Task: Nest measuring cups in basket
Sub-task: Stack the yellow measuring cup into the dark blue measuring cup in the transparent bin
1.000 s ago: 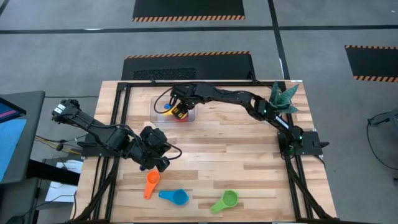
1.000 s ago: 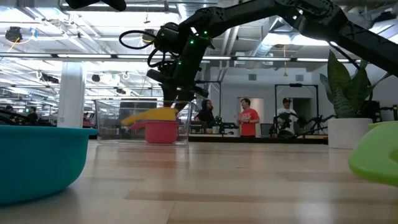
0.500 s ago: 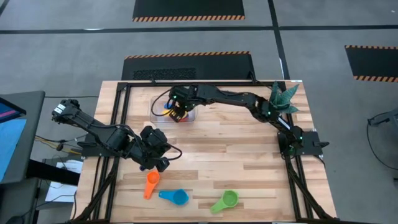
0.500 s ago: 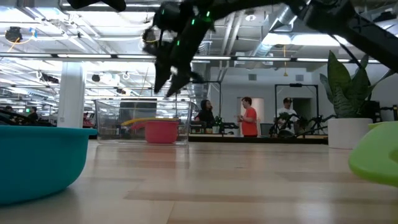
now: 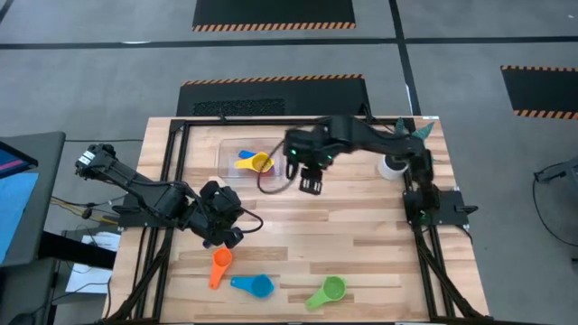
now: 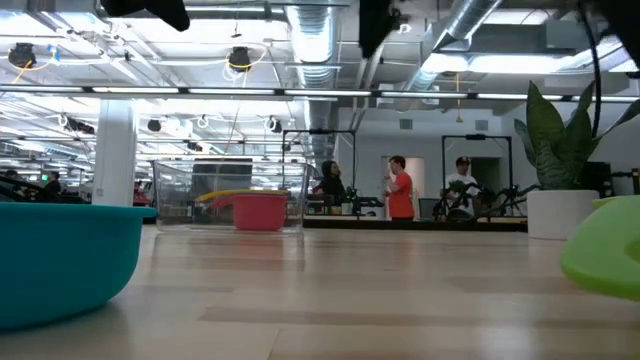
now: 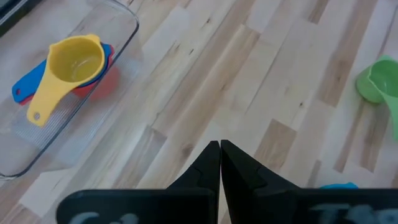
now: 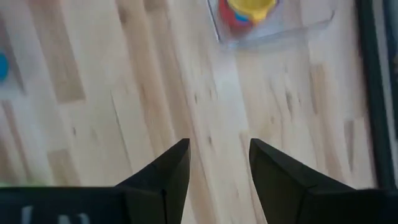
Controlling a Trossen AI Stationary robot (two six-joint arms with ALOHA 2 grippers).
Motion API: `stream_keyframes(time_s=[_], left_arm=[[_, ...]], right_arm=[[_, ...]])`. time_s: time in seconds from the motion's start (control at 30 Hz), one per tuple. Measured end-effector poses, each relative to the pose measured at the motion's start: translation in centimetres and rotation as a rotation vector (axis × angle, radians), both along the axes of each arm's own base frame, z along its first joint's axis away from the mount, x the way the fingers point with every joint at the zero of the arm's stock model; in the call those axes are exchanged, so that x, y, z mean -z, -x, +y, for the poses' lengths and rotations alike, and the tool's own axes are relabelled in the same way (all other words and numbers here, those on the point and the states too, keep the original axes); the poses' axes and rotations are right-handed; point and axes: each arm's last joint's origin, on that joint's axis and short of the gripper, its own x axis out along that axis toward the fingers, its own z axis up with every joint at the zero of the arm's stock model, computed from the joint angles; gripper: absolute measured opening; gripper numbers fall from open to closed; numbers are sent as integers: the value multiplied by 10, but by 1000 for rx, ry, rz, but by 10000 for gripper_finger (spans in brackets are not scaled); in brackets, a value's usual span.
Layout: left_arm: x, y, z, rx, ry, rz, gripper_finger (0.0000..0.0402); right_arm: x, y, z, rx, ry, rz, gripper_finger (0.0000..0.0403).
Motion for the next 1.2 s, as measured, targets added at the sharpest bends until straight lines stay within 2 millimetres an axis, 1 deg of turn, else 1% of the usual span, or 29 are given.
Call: stream_keyframes(time_s=[0.1, 0.17, 0.2, 0.27, 0.4, 0.5, 0.6, 0.67, 0.77, 0.93, 1.0, 1.07, 1.13, 1.2], left_arm=[[0, 0, 0, 20, -7, 9, 0], [0, 0, 0, 25, 3, 15, 0], [0, 0, 0, 26, 8, 17, 0], [0, 0, -1, 27, 11, 18, 0], [1, -1, 0, 34, 33, 24, 0], [1, -3, 4, 26, 60, 38, 0], [1, -8, 20, -42, 51, 39, 0], [2, -12, 38, -84, 20, 67, 0], [3, -18, 72, -93, 14, 125, 0], [9, -26, 136, -66, 37, 208, 0], [19, -30, 160, -46, 84, 259, 0], [35, -34, 181, -25, 138, 340, 0], [53, -41, 196, 24, 203, 394, 0], [69, -48, 206, 64, 259, 431, 0]], right_arm=[[-7, 20, 22, -32, 9, -2, 181], [-5, 38, 32, 15, 59, 36, 178], [-1, 47, 37, 40, 89, 52, 176], [10, 64, 47, 80, 129, 61, 173], [37, 114, 61, 207, 128, 51, 167], [63, 142, 68, 297, 43, -28, 162], [83, 158, 76, 364, -75, -165, 158], [93, 163, 83, 375, -148, -257, 155], [104, 163, 91, 343, -214, -352, 150], [112, 154, 101, 265, -211, -386, 140], [117, 152, 102, 254, -194, -362, 135], [121, 149, 104, 245, -180, -344, 131], [126, 146, 105, 247, -166, -322, 128], [130, 144, 106, 246, -156, -302, 125]])
